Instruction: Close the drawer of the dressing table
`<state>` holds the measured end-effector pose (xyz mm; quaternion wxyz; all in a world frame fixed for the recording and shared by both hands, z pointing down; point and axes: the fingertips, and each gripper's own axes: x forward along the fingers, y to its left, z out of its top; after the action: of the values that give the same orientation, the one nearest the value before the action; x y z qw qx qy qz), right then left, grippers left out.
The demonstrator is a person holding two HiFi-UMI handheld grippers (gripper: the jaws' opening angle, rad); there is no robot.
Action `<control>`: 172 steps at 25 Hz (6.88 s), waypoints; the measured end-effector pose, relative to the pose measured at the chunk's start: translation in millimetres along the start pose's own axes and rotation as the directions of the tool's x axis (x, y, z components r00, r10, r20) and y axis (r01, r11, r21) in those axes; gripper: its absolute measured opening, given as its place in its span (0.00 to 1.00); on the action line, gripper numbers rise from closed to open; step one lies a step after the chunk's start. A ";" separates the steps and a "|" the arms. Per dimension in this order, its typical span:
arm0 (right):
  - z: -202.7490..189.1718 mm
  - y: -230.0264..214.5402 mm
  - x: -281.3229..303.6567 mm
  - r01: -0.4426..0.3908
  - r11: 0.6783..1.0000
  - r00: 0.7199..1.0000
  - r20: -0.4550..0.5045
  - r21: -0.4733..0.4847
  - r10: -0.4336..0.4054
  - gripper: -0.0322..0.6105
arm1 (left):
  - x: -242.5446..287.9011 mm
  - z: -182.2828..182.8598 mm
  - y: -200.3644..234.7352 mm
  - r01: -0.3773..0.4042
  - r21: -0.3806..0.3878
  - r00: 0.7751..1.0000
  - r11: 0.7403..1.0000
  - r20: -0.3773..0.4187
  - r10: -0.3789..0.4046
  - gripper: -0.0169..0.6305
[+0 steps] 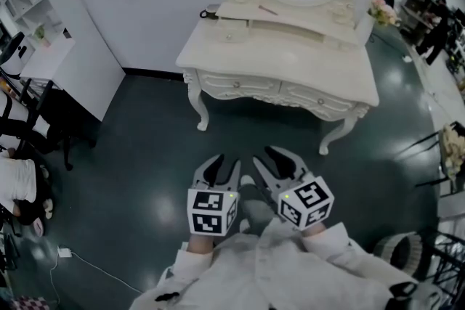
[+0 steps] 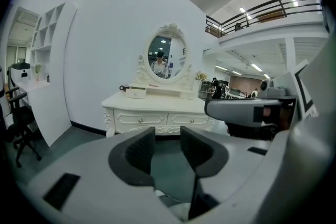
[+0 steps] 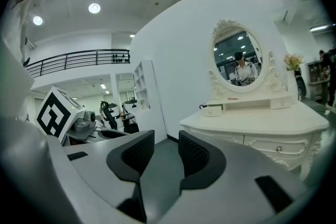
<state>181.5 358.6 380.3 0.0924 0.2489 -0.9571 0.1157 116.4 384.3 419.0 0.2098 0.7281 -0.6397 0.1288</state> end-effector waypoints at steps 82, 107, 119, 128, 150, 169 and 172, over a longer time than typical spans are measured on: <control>159.9 -331.3 441.0 0.231 0.965 0.973 -0.034 0.126 -0.228 0.24 | 439.9 281.1 276.2 0.255 0.181 0.964 0.950 -0.123 -0.235 0.23; 146.8 -347.1 472.1 0.418 0.895 0.908 -0.112 0.154 -0.405 0.26 | 478.4 272.2 305.2 0.464 0.147 0.879 0.874 -0.195 -0.434 0.23; 134.7 -342.4 476.5 0.354 0.925 0.927 -0.182 0.135 -0.328 0.28 | 475.7 258.6 312.5 0.459 0.162 0.878 0.874 -0.236 -0.417 0.30; 121.0 -350.6 475.8 0.334 0.932 0.926 -0.232 0.139 -0.297 0.29 | 480.6 241.1 325.0 0.429 0.147 0.881 0.892 -0.288 -0.376 0.31; 66.9 -385.4 464.5 0.306 0.951 0.877 -0.400 0.041 -0.266 0.35 | 490.2 202.7 343.2 0.373 0.155 0.884 0.915 -0.359 -0.299 0.36; 32.0 -402.2 471.3 0.266 0.964 0.836 -0.501 0.012 -0.224 0.37 | 505.0 180.0 337.3 0.408 0.137 0.849 0.903 -0.421 -0.320 0.36; 31.6 -403.3 475.9 0.249 0.968 0.838 -0.503 0.009 -0.211 0.37 | 508.2 180.8 339.2 0.397 0.144 0.856 0.906 -0.416 -0.309 0.36</control>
<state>-30.2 -209.0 532.5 0.3399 0.3270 -0.8590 0.1993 -157.2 -178.5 539.6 0.2672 0.8130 -0.4221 0.2991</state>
